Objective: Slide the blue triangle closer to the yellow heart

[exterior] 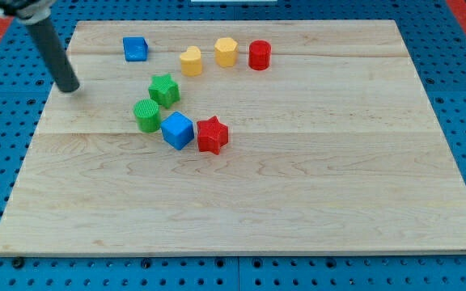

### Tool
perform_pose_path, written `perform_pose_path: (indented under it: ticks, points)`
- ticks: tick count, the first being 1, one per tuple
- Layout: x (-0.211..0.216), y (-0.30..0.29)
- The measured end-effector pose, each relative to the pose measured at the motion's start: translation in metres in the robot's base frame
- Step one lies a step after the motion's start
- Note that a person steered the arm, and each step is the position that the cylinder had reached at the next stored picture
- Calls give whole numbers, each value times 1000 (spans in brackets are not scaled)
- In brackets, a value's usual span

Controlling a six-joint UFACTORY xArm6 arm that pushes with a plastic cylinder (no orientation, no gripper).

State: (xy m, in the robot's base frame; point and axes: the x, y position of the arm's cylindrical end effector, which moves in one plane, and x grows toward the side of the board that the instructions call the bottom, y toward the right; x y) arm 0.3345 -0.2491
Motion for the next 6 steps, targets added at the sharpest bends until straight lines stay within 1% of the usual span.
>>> perform_pose_path:
  ticks: [1,2,3,5,6]
  points:
    - [-31,1]
    - [-73,26]
    - [-93,38]
    - [-77,108]
    - [-100,115]
